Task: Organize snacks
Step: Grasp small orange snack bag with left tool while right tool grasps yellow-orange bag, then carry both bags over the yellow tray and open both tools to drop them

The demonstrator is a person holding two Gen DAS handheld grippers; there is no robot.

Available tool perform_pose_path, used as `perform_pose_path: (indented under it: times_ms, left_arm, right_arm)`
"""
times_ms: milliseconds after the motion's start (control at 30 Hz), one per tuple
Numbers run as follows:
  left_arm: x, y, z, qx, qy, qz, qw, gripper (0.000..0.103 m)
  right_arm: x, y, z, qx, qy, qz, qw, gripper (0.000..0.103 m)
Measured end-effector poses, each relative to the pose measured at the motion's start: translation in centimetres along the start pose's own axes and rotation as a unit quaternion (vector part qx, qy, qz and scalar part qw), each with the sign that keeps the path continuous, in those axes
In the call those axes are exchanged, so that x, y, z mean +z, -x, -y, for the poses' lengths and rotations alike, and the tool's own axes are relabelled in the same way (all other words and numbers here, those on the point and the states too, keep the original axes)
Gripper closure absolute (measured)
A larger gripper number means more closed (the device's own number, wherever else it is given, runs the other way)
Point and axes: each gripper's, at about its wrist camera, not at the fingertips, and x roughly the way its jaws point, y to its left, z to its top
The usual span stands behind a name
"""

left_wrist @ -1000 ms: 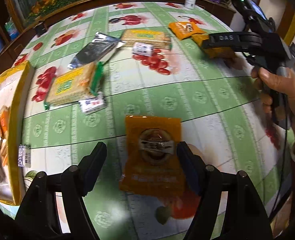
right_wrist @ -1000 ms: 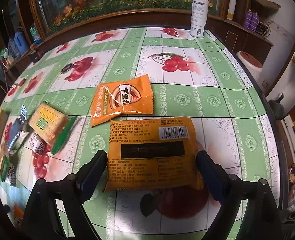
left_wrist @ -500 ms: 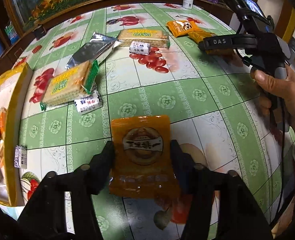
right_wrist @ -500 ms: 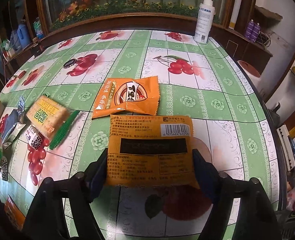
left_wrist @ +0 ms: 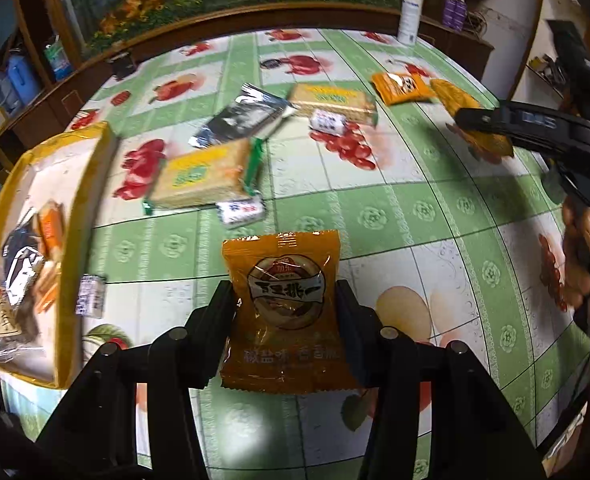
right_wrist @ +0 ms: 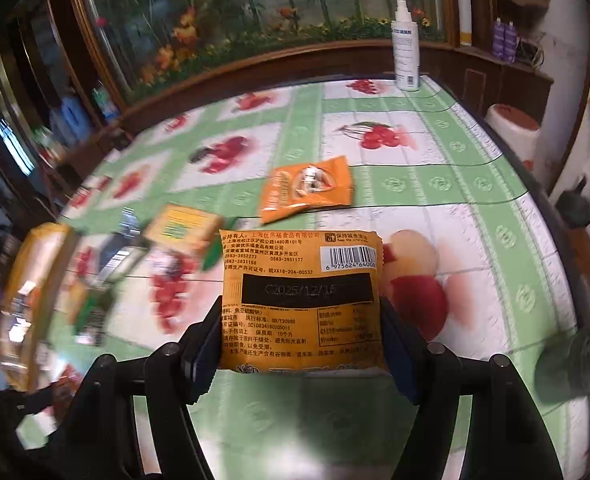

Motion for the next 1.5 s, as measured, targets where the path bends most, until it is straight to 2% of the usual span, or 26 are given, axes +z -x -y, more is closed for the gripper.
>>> perform_pose_path:
  times_ms: [200, 367, 467, 867, 1500]
  left_arm:
    - [-0.1, 2.1, -1.6, 0.035, 0.025, 0.028, 0.9987, 0.055]
    - [-0.4, 3.6, -3.1, 0.046, 0.038, 0.047, 0.9971, 0.055]
    - [-0.6, 4.2, -3.9, 0.049, 0.046, 0.053, 0.9963, 0.055]
    - [-1.5, 5.9, -7.2, 0.051, 0.078, 0.069, 0.9933, 0.055]
    - [-2.3, 5.9, -11.8, 0.059, 0.122, 0.074, 0.9880, 0.055]
  right_arm:
    - [-1.6, 3.7, -1.8, 0.115, -0.046, 0.010, 0.992, 0.031]
    - [-3.2, 5.1, -3.0, 0.220, -0.097, 0.003, 0.971, 0.031]
    - [-4.0, 5.4, -4.0, 0.252, -0.109, -0.004, 0.962, 0.031]
    - [-5.1, 6.5, -7.2, 0.269, -0.093, -0.011, 0.958, 0.031]
    - [-5.2, 5.1, -12.4, 0.283, -0.058, -0.036, 0.957, 0.032]
